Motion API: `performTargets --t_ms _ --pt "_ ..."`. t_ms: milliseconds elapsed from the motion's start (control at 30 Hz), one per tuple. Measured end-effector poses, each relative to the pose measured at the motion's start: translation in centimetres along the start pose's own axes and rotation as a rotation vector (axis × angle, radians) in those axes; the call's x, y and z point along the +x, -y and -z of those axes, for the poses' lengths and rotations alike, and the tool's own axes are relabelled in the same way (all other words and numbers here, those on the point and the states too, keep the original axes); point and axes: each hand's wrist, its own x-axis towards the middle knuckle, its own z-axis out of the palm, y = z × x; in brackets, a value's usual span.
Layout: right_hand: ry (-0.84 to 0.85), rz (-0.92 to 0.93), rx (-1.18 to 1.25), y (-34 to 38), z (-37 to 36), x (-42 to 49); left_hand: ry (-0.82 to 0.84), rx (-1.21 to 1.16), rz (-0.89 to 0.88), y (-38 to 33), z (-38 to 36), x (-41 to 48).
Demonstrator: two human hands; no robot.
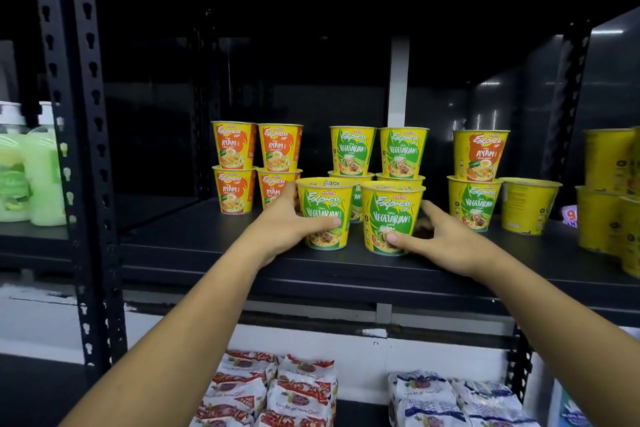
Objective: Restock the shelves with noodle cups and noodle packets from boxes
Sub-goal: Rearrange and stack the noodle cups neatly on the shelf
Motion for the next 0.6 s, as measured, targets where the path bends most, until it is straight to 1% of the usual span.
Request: performTargets --t_ms 200,367,600 --pt "0.017 -0.011 -0.025 0.5 0.0 -0.2 -0.027 -0.009 0.009 0.2 1.2 -0.2" --pt "0.046 0.000 -0.083 2.7 -0.7 -0.1 -0.021 0.062 0.013 0.0 3.1 -0.9" --pt "0.090 0.037 -0.087 5.9 -4.6 2.6 -0.090 0.086 0.062 0.9 7.3 -1.9"
